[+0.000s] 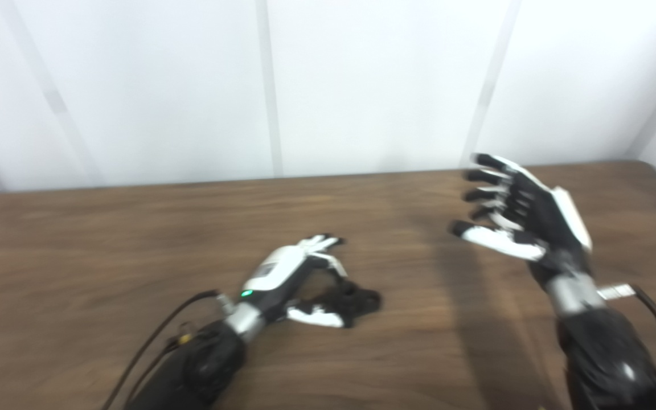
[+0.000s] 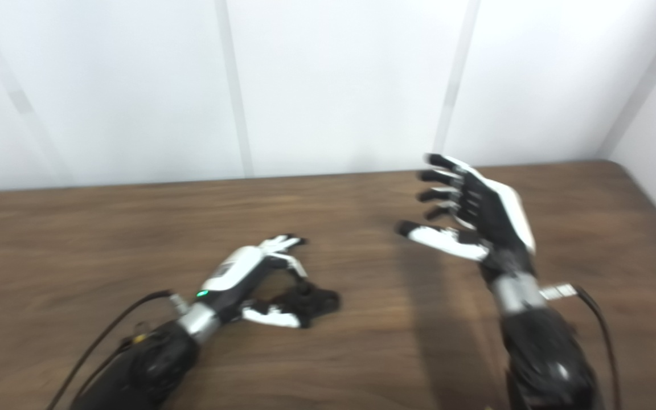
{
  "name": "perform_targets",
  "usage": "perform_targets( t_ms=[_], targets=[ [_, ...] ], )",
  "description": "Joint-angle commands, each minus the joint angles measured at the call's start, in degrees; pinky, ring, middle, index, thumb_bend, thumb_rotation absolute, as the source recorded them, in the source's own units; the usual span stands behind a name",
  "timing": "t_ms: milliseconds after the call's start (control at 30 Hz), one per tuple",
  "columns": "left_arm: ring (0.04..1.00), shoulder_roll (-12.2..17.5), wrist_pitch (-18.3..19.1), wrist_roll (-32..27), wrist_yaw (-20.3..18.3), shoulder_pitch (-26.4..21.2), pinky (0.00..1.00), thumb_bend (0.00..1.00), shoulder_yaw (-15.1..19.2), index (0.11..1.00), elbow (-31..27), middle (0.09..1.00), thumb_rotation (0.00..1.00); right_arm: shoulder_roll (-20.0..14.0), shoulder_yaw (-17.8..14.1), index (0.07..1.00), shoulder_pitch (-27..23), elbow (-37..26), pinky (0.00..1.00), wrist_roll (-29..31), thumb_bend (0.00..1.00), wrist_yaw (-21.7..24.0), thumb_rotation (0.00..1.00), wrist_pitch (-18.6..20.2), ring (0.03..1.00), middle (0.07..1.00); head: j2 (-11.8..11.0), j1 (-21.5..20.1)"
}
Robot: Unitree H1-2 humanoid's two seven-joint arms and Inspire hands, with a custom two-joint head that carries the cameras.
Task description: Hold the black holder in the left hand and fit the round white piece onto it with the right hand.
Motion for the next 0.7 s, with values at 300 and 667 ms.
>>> perform_targets(
  t_ms=[300,667],
  targets=[
    [1.0,1.9,-3.5,2.1,-2.0,1.9,1.0,0.52,-0.8,0.483,11.0,0.934,0.05,-14.0,4.5,0.846,-16.2,4.0,0.9,-54.4,0.84,26.2,0.3,7.4,0.93,0.942,-8.3,-10.3],
    [1.0,2.4,-6.9,1.8,-1.6,2.0,1.0,0.52,0.3,0.482,13.9,0.932,0.05,-17.8,3.9,0.909,-26.1,13.1,0.96,-65.7,0.9,42.2,0.38,7.2,1.0,1.0,-11.4,-12.2]
  ],
)
